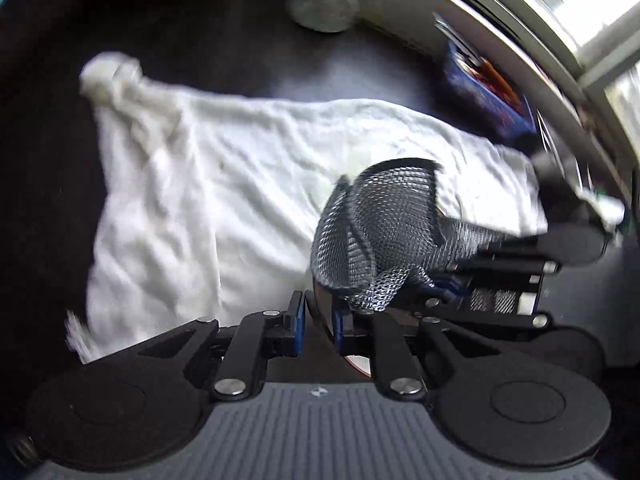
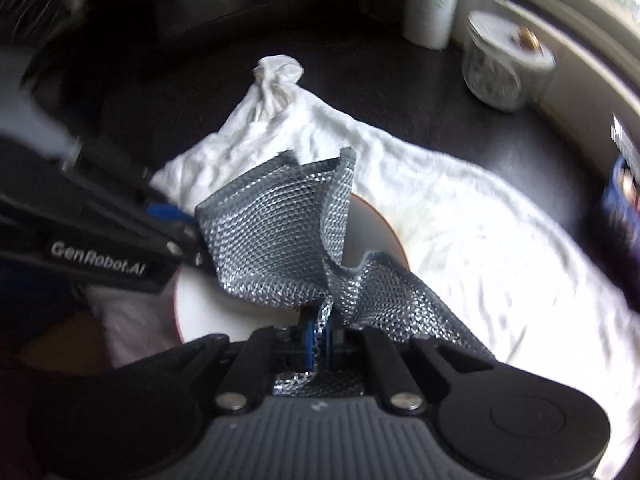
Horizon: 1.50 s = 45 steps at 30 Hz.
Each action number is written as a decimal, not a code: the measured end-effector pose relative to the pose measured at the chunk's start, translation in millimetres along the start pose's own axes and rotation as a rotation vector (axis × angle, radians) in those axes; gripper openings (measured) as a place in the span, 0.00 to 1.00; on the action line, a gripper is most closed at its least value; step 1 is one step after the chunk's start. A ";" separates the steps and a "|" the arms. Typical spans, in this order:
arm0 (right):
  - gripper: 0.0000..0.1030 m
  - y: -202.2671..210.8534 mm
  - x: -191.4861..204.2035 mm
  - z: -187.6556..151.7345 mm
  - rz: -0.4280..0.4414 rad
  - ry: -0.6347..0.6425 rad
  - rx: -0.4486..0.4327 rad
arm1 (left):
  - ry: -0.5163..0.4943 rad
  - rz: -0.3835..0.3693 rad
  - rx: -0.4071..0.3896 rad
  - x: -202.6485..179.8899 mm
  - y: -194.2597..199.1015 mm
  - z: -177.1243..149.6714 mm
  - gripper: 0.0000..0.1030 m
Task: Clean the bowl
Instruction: 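Tilt the bowl again with the left gripper while the right gripper wipes its inner wall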
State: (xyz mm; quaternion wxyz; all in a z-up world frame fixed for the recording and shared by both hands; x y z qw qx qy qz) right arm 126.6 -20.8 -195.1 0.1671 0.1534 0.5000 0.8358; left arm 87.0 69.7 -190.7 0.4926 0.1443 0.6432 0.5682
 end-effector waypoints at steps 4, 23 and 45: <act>0.07 1.5 1.6 -1.7 0.044 -0.114 -0.025 | 0.225 -0.062 0.036 15.6 -1.9 -5.9 0.13; 0.05 30.8 1.1 -5.6 -0.070 0.122 -0.020 | -0.452 0.188 -0.092 -32.0 4.7 4.4 0.18; 0.07 12.8 1.9 -10.2 0.076 -0.202 -0.062 | 0.220 -0.076 0.061 13.9 -10.5 -17.8 0.14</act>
Point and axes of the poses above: each gripper's, at about its wrist camera, not at the fingertips, and y roughly against the way its jaws point, x to its left, z to its top, the point moved 9 cm from there along -y, roughly the way its jaws point, and after that the axes turned 11 degrees about y, right-handed, at the moved point
